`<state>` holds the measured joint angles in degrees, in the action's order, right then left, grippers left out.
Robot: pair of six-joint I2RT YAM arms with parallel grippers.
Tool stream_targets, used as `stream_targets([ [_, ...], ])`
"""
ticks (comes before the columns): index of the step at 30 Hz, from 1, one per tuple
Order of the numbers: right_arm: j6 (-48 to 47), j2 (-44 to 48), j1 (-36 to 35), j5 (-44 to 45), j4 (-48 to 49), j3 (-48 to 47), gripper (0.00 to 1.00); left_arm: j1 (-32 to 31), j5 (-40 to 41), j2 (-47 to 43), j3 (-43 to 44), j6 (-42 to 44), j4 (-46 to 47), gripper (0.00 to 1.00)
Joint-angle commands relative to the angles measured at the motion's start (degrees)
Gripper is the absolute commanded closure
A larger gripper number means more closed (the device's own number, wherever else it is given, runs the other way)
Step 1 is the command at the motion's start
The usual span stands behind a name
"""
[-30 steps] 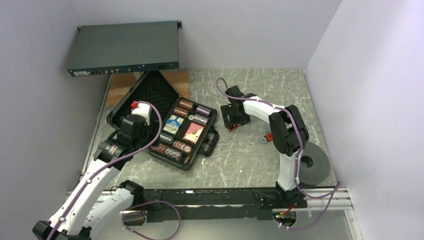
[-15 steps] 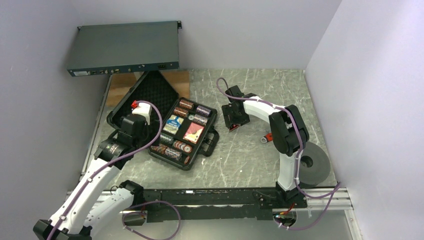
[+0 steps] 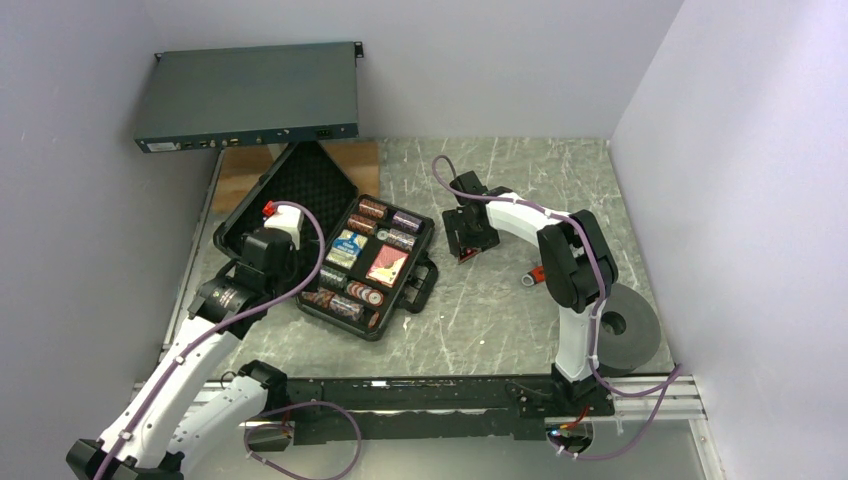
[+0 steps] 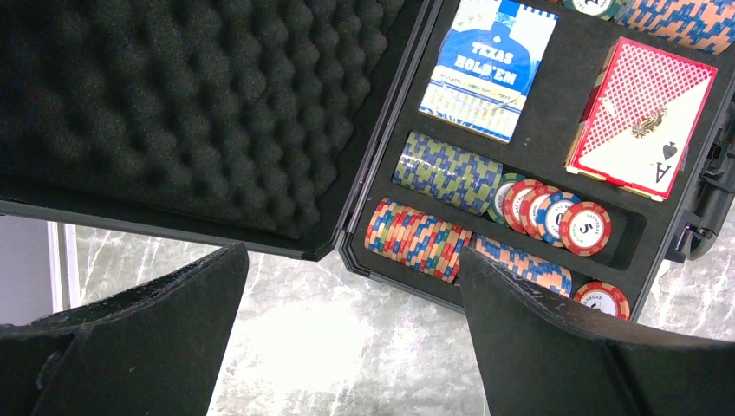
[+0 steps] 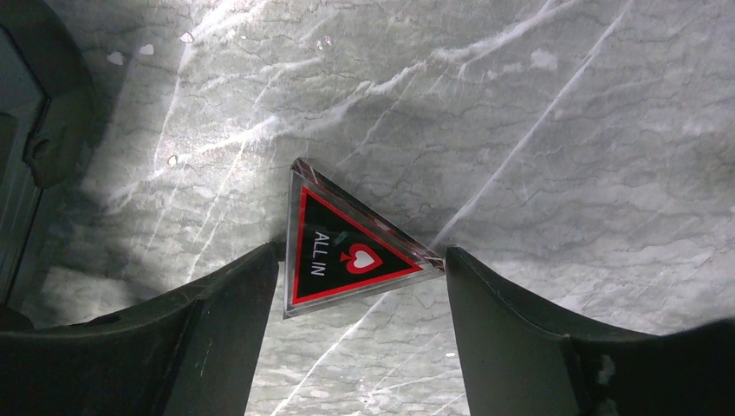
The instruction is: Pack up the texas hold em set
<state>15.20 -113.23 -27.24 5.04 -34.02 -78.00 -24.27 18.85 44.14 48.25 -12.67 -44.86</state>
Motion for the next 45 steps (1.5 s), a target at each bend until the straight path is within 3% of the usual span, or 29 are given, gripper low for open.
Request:
stream_targets([
  [1,0.6,0.2,0.2,0.8,0.2,-0.5,0.28,0.4,-0.7,0.2,1.2,1.0,1.4,0.02],
  [12,0.5,0.5,0.2,0.6,-0.5,-0.7,0.52,0.5,-0.6,0.2,1.2,1.0,1.4,0.03],
  [24,2.1,5.2,0.2,1.6,-1.2,0.2,0.64,0.5,-0.5,0.2,1.2,1.0,1.4,0.03],
  [32,3.1,8.4,0.2,0.1,-1.1,1.7,0.99,0.5,-0.5,0.3,1.2,1.0,1.4,0.03],
  [45,7.2,17.5,0.2,-2.9,1.0,6.7,1.0,0.5,-0.5,0.2,1.4,0.9,1.3,0.03],
])
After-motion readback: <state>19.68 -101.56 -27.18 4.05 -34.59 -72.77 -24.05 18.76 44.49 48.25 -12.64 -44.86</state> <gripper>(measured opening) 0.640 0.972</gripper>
